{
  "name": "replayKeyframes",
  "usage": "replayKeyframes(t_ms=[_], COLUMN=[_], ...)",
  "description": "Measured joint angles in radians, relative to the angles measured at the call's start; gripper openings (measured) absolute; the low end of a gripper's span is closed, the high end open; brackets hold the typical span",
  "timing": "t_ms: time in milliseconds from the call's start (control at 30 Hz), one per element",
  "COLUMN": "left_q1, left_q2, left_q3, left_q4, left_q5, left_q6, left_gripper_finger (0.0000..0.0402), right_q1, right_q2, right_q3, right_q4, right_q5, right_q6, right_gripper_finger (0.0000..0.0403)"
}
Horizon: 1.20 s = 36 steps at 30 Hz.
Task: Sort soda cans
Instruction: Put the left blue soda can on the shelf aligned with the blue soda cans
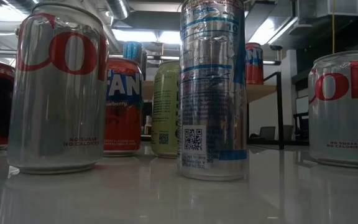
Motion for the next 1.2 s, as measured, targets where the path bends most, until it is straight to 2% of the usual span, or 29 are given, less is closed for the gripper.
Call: replayKeyframes(t_ms=[667, 933, 1200], left_q1=[0.000, 0.000, -0.008], left_q2=[0.000, 0.000, 0.000], left_q3=[0.000, 0.000, 0.000], left_q4=[0.002, 0.002, 0.004], left_q5=[0.000, 0.004, 0.004], left_q6=[-0.005, -0.005, -0.006], left_gripper_finger=[0.0305, 0.0305, 0.0305], right_q1=[-0.022, -0.022, -0.021], right_q2=[0.040, 0.088, 0.092], right_q3=[0.000, 0.000, 0.000], right_q4=[0.041, 0.093, 0.084], right_q5=[-0.008, -0.077, -0.060], right_q6=[-0.056, -0.057, -0.056], right_gripper_finger=[0.0344, 0.0344, 0.0344])
